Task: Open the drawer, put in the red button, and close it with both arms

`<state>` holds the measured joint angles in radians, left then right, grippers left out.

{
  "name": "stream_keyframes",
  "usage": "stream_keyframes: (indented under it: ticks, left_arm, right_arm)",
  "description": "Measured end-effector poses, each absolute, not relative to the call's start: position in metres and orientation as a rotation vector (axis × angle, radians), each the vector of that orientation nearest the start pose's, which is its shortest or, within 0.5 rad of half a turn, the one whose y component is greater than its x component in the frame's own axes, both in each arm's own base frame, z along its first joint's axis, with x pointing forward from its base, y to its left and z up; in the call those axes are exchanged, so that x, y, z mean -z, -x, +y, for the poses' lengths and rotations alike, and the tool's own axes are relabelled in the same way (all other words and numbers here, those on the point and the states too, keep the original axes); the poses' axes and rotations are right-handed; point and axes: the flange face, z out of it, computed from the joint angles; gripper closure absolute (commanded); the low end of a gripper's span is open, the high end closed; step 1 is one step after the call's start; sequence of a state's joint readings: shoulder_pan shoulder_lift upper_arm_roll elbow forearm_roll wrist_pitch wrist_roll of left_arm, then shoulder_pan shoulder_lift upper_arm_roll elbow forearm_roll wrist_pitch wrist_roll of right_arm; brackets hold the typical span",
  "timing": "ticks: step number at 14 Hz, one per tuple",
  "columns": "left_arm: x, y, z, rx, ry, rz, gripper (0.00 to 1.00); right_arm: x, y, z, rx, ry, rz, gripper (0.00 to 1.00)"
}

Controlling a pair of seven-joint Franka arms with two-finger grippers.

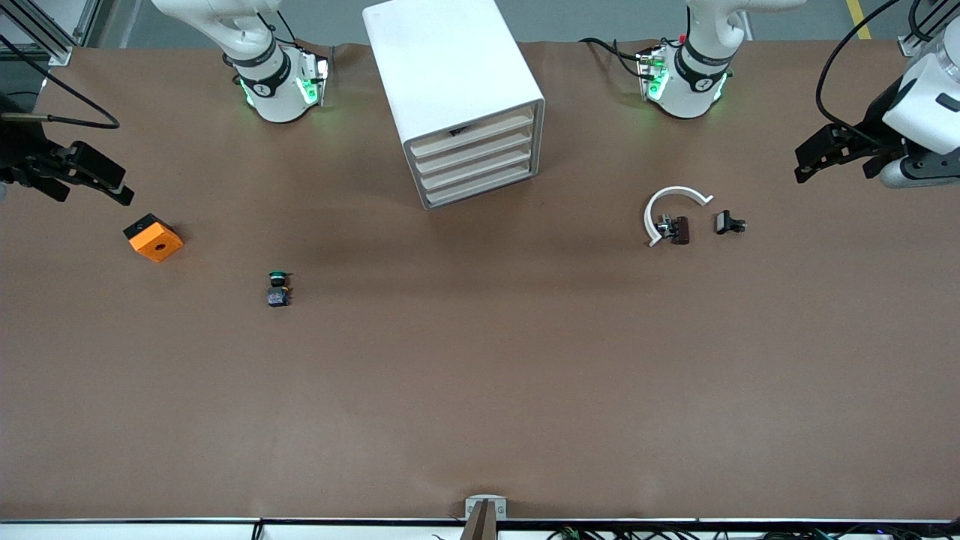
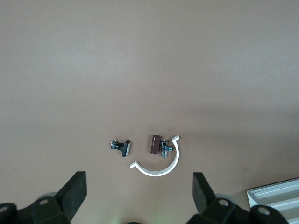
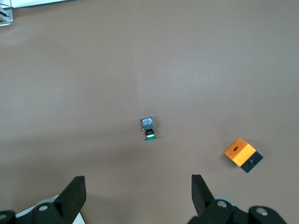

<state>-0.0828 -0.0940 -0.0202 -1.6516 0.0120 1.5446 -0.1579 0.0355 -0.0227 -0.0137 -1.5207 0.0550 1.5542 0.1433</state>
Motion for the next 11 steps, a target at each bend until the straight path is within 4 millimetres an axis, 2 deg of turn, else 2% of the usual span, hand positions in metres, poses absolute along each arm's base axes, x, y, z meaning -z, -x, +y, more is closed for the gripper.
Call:
stream_keyframes:
  ticks: [11]
  left_arm:
    - [-0.635, -0.519, -0.058, -0.013, 3.117, -0.081, 0.0]
  right_arm:
    - [-0.662, -0.546, 0.002, 0.085, 3.073, 0.226, 0.0]
